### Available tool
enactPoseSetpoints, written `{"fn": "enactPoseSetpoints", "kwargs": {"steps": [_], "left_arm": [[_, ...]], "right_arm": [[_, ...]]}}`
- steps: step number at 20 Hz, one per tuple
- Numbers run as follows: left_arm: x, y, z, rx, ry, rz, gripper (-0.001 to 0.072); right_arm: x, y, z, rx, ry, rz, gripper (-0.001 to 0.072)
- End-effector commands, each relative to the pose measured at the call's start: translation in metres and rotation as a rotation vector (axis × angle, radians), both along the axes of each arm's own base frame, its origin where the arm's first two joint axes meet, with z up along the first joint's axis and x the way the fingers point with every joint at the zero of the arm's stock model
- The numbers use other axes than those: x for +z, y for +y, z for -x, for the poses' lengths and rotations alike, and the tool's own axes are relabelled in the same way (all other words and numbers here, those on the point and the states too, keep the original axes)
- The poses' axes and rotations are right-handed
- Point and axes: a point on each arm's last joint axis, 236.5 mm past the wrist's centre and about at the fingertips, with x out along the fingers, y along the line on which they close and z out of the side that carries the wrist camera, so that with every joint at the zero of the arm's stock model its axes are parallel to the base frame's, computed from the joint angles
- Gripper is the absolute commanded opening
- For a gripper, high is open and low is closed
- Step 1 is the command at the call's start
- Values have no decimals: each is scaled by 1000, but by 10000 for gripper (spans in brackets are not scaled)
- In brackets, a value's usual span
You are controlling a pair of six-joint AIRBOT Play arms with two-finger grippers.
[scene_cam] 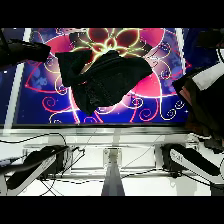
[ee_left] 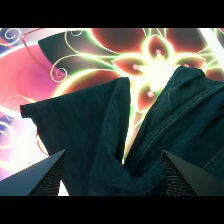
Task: Fold the clothes and pants, and hang the long-sleeved shirts on hangers.
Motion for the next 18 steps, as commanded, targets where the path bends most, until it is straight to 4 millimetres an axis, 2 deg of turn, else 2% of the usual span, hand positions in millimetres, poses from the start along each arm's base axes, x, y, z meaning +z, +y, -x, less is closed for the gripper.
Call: {"fn": "enactPoseSetpoints", "kwargs": {"steps": [1, 15, 18], "left_arm": [[0, 0, 0, 1, -1, 0, 686], [0, 0, 0, 1, -1, 0, 686], [0, 0, 0, 1, -1, 0, 686]], "right_arm": [[0, 1, 0, 1, 1, -1, 27], [0, 1, 0, 2, 0, -2, 27], [0, 7, 0, 9, 0, -29, 27]]}}
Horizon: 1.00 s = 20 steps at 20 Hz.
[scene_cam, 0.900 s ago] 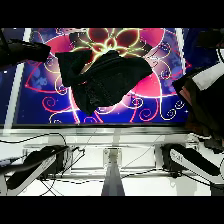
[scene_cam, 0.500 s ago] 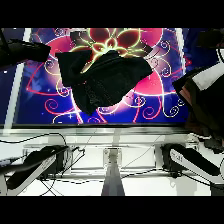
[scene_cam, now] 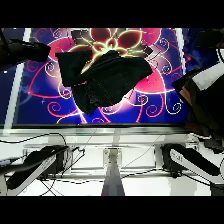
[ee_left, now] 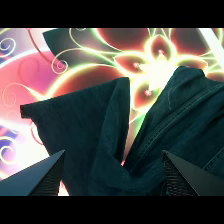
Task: Fold the clothes and pants, and hang the long-sleeved shirts on hangers.
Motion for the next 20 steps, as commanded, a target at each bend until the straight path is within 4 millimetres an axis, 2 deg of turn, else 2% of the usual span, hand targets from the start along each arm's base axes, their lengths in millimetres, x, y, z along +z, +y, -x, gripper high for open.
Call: {"fn": "enactPoseSetpoints", "kwargs": {"steps": [1, 2, 4, 6, 9, 13, 14, 16, 17, 20], "left_arm": [[0, 0, 0, 1, -1, 0, 686], [1, -1, 0, 0, -2, 7, 686], [2, -3, 0, -3, -2, 18, 686], [3, -5, 0, -7, -3, 33, 686], [7, -12, 1, -17, -6, 77, 686], [9, -17, 1, -24, -8, 105, 687], [9, -17, 1, -23, -8, 105, 686], [9, -17, 1, -24, -8, 105, 686], [9, -17, 1, -24, -8, 105, 687], [9, -17, 1, -24, -8, 105, 686]], "right_arm": [[0, 13, 1, 8, 5, -66, 27], [1, 23, 1, 33, 5, -105, 27], [0, 64, 9, 177, 33, -182, 27], [-17, 114, 26, 362, 112, -196, 27], [-67, 180, 53, 637, 223, -91, 27], [-166, 253, 83, 954, 318, 85, 33], [-187, 269, 88, 989, 331, 96, 94], [-221, 302, 94, 1070, 309, 131, 436], [-233, 319, 94, 1110, 275, 150, 498], [-258, 370, 91, 1218, 143, 208, 498]]}}
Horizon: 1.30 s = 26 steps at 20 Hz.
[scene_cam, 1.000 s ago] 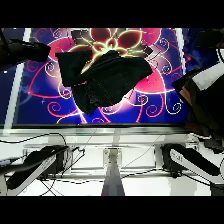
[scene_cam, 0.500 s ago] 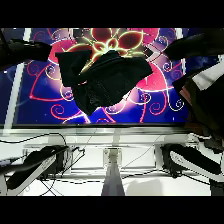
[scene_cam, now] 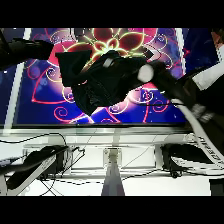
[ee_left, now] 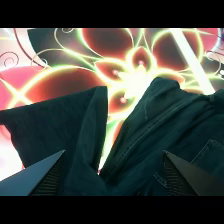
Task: Fold the clothes and pants, and hang the long-sleeved shirts on hangers.
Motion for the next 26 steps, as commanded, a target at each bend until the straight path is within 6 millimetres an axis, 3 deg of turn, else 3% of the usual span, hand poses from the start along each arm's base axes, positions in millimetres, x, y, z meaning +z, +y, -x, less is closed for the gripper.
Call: {"fn": "enactPoseSetpoints", "kwargs": {"steps": [1, 5, 7, 8, 9, 16, 18, 20, 24, 25, 26], "left_arm": [[0, 0, 0, 0, 0, 3, 686], [0, 0, 0, 0, 0, 3, 687], [0, 0, 0, 0, 0, 3, 687], [0, 0, 0, 0, 0, 3, 686], [0, 0, 0, 0, 0, 3, 686], [0, 0, 0, 0, -1, 3, 686], [0, 0, 0, 0, -1, 3, 687], [0, 0, 0, 0, -1, 3, 687], [0, 0, 0, 0, 0, 3, 687], [0, 0, 0, 0, 0, 3, 686], [-1, 0, -1, 0, 3, 3, 686]], "right_arm": [[-34, 65, -2, 166, -183, -40, 498], [-55, 107, -8, 358, -404, -29, 497], [-76, 107, -6, 398, -394, 2, 500], [-87, 104, -3, 412, -372, 22, 545], [-95, 102, -1, 415, -354, 34, 636], [-109, 103, -3, 414, -348, 43, 622], [-113, 101, -4, 429, -355, 61, 477], [-115, 99, -7, 470, -383, 87, 398], [-104, 105, -14, 535, -449, 95, 84], [-97, 109, -18, 533, -464, 89, 27], [-88, 112, -24, 535, -489, 86, 27]]}}
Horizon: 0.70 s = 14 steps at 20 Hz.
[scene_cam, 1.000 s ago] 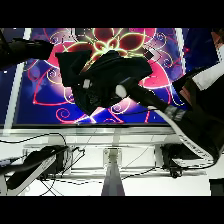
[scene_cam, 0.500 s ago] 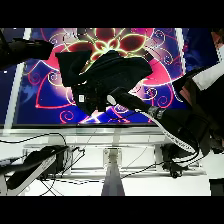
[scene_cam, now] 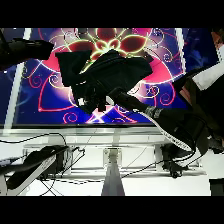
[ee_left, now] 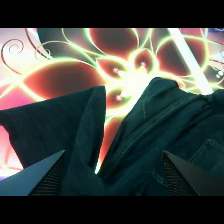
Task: Fold the clothes and pants, and hang the long-sleeved shirts on hangers.
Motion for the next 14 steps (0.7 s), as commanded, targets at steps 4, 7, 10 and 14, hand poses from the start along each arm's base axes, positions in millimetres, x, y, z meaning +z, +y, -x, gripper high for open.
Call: {"fn": "enactPoseSetpoints", "kwargs": {"steps": [4, 7, 10, 14], "left_arm": [[-8, 0, -1, 5, 36, 17, 277], [-5, -2, 7, 7, 48, 30, 141], [-20, 8, 23, -15, 112, -60, 16], [-82, 13, 67, -82, 368, -93, 16]], "right_arm": [[79, 10, -50, -36, -147, -104, 27], [164, -23, -92, -253, -166, -282, 27], [247, -95, -125, -534, -138, -479, 27], [297, -212, -132, -756, -135, -481, 26]]}}
